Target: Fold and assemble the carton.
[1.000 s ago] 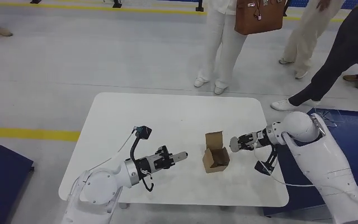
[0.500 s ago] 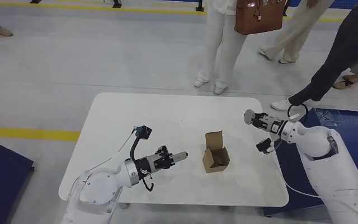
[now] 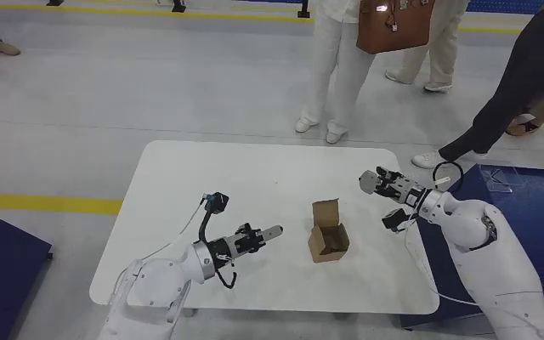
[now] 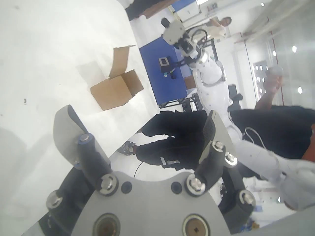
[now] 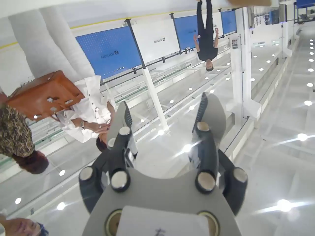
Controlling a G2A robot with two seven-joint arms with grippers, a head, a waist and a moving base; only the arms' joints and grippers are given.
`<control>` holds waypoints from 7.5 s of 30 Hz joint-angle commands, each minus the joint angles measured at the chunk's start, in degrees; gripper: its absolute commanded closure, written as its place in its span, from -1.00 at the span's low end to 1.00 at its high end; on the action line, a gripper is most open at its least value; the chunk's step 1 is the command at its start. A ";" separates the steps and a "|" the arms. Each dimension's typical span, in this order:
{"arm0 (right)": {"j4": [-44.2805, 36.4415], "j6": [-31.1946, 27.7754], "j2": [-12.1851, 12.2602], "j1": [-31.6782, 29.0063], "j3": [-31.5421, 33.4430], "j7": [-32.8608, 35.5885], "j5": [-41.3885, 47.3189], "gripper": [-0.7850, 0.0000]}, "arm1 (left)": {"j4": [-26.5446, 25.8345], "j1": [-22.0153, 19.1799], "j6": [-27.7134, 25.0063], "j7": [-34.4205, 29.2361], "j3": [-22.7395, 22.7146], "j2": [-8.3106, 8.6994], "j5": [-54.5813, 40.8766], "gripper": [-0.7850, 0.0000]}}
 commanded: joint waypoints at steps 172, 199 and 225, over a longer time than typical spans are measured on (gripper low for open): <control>-17.04 -39.78 1.64 -21.19 -6.73 65.24 -195.52 -1.00 | 34.87 -25.58 8.53 6.18 23.32 -12.95 18.16 -1.00; -17.10 -43.73 1.03 -22.00 -0.63 65.64 -186.84 -1.00 | 40.28 -27.34 9.60 5.81 25.69 -14.58 18.67 -1.00; -21.35 -41.45 -0.26 -24.40 -2.73 58.52 -192.08 -1.00 | 41.96 -27.53 8.61 4.95 25.23 -15.33 17.95 -1.00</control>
